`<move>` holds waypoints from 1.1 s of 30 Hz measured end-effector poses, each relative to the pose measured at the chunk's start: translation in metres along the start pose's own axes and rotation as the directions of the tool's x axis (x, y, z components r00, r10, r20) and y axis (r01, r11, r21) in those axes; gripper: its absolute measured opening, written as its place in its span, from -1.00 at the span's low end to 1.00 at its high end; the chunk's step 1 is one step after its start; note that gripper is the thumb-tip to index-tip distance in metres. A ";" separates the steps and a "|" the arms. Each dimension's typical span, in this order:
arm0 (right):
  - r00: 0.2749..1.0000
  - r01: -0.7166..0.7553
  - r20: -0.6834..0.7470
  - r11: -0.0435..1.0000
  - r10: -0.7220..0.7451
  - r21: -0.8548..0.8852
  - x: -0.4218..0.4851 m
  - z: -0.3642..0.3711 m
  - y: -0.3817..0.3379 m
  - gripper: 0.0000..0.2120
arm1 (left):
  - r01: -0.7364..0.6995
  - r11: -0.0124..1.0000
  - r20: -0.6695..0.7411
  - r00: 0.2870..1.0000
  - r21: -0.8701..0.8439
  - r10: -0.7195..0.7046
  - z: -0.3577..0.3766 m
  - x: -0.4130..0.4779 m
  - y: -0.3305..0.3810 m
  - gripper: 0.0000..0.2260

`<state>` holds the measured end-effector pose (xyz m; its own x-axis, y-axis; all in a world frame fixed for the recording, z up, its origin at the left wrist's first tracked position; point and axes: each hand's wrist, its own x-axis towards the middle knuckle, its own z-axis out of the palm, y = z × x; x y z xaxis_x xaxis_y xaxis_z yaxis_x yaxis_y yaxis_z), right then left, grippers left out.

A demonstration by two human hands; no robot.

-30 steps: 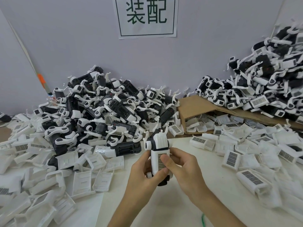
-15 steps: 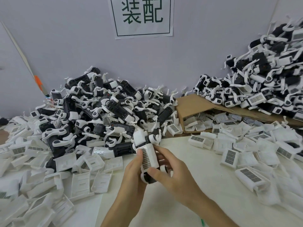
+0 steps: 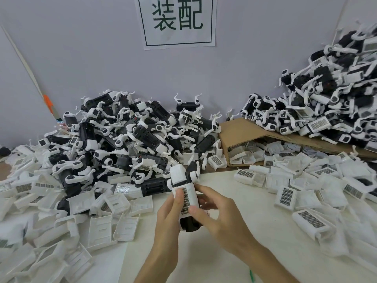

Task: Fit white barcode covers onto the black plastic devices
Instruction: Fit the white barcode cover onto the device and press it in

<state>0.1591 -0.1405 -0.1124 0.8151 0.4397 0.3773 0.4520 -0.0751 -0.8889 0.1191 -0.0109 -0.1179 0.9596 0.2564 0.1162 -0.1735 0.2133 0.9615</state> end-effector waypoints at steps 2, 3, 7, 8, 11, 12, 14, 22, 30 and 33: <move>0.994 0.008 -0.108 1.000 -0.005 0.028 0.003 -0.009 -0.002 -0.66 | -0.016 0.999 0.019 1.000 0.036 0.015 0.000 0.000 0.001 -0.66; 0.982 0.021 -0.189 0.999 -0.014 0.033 0.004 -0.015 -0.003 -0.62 | -0.036 0.997 0.041 0.999 0.066 0.033 -0.001 0.000 0.002 -0.70; 0.988 0.017 -0.151 1.000 -0.015 0.010 0.009 -0.032 -0.008 -0.63 | -0.082 0.979 0.186 0.981 0.189 0.046 0.001 -0.004 0.004 -0.75; 0.997 0.004 -0.079 1.000 -0.005 -0.016 0.009 -0.033 -0.008 -0.63 | -0.091 0.974 0.209 0.977 0.209 0.046 0.002 -0.005 0.003 -0.71; 0.999 -0.031 0.022 0.999 0.032 -0.042 0.008 -0.030 -0.009 -0.64 | -0.141 0.951 0.223 0.972 0.274 0.079 0.003 -0.007 -0.002 -0.59; 0.999 -0.030 0.024 0.999 0.031 -0.037 0.008 -0.029 -0.008 -0.65 | -0.154 0.947 0.217 0.972 0.283 0.094 0.002 -0.007 -0.002 -0.59; 0.999 -0.022 0.027 1.000 0.023 -0.022 0.008 -0.028 -0.008 -0.63 | -0.168 0.940 0.205 0.973 0.296 0.109 0.001 -0.006 -0.002 -0.60; 1.000 0.022 0.015 0.997 -0.021 -0.069 0.007 -0.025 -0.009 -0.72 | -0.191 0.896 0.225 0.969 0.401 0.106 -0.003 -0.006 0.002 -0.73; 0.990 -0.060 0.127 0.997 0.053 0.050 0.009 -0.042 -0.018 -0.70 | -0.202 0.891 0.211 0.970 0.407 0.123 -0.007 -0.006 0.007 -0.71; 0.983 -0.073 0.175 0.995 0.061 0.065 0.010 -0.051 -0.021 -0.67 | -0.312 0.811 0.207 0.949 0.495 0.238 -0.009 -0.004 0.006 -0.69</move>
<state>0.1763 -0.1801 -0.0766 0.7649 0.5844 0.2711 0.3664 -0.0485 -0.9292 0.1121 -0.0019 -0.1152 0.9151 0.0992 0.3909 -0.3298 -0.3738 0.8669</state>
